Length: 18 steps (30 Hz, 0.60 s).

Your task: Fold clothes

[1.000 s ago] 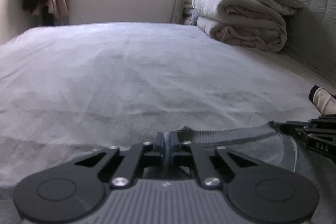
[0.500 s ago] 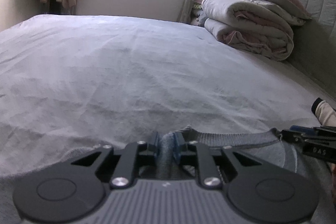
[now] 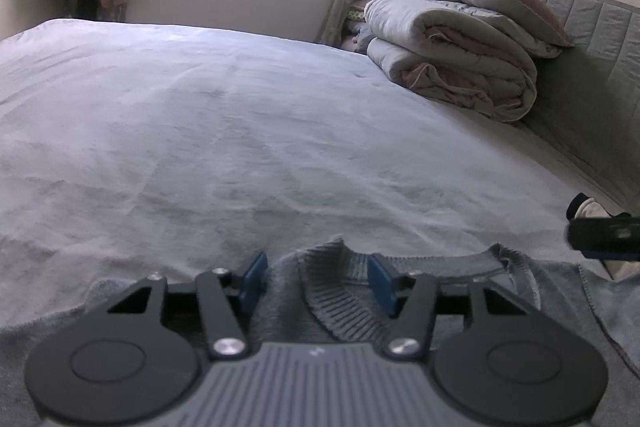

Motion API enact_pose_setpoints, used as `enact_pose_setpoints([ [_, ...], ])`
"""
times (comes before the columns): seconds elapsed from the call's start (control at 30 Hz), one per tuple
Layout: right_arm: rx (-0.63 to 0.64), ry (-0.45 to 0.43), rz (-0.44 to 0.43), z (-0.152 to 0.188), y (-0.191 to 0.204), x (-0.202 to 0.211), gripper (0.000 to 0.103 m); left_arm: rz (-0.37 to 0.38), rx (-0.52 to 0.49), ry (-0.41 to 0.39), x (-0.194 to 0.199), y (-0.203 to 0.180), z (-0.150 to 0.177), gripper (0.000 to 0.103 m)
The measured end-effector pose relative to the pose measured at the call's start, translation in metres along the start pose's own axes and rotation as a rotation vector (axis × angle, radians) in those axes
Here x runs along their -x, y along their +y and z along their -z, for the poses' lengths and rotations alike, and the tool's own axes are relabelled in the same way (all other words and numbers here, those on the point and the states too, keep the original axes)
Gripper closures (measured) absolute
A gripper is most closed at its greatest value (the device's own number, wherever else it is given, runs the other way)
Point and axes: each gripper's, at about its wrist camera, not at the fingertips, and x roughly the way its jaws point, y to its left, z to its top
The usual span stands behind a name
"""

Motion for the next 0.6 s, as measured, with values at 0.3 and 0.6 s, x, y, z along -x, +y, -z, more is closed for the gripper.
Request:
enact_pose_setpoints([
  [0.3,-0.081,0.026,-0.045,0.043,0.012,-0.019,0.023,0.029,0.046,-0.006,0.0,0.005,0.001,0.04],
  [0.6,-0.085,0.049,-0.054,0.045,0.0,-0.029,0.022,-0.129,0.13,-0.034,0.023,0.01,-0.005,0.038],
])
